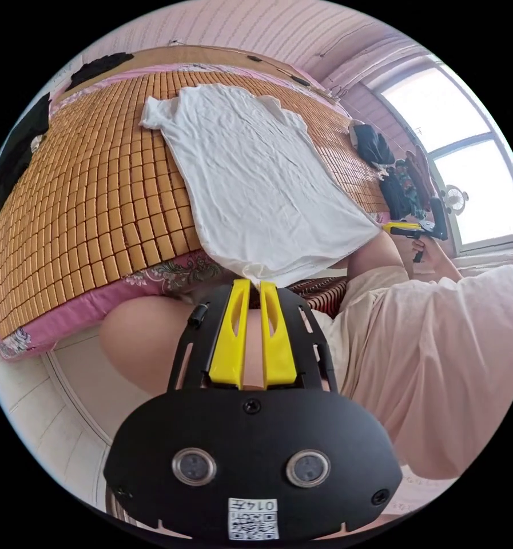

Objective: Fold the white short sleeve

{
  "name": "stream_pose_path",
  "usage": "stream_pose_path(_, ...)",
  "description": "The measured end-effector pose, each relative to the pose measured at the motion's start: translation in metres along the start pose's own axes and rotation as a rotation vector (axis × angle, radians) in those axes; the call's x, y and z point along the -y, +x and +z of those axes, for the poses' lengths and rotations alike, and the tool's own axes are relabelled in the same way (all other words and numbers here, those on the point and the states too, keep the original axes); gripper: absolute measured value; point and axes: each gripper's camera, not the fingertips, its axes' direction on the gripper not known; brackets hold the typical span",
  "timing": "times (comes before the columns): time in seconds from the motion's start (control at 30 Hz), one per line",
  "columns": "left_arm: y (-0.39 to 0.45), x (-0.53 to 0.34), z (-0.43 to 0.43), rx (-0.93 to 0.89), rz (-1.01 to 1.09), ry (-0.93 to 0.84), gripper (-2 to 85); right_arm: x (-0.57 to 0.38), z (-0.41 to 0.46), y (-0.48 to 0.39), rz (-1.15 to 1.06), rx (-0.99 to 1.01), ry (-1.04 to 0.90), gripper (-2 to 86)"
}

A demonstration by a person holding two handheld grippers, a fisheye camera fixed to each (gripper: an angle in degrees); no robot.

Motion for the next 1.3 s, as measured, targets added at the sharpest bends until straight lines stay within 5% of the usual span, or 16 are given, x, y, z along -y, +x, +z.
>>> stream_pose_path(0.37,-0.006,0.080,0.000,0.104,0.121,0.127,-0.3,0.033,-0.032,0.124,0.081,-0.018,0.268,11.4)
stream_pose_path(0.63,0.093,0.342,0.060,0.053,0.531,0.178,-0.9,0.069,-0.030,0.196,0.173,-0.087,0.421,7.1)
stream_pose_path(0.93,0.167,0.555,0.212,0.175,0.443,0.047,0.6,0.078,-0.011,0.258,0.080,-0.179,0.464,9.3)
stream_pose_path(1.07,0.164,0.584,0.259,0.289,0.409,-0.021,3.1,0.083,-0.011,0.291,0.076,-0.157,0.491,9.0)
stream_pose_path(1.3,0.132,0.581,0.234,0.069,0.474,0.069,-0.8,0.093,-0.021,0.318,0.056,-0.097,0.555,8.1)
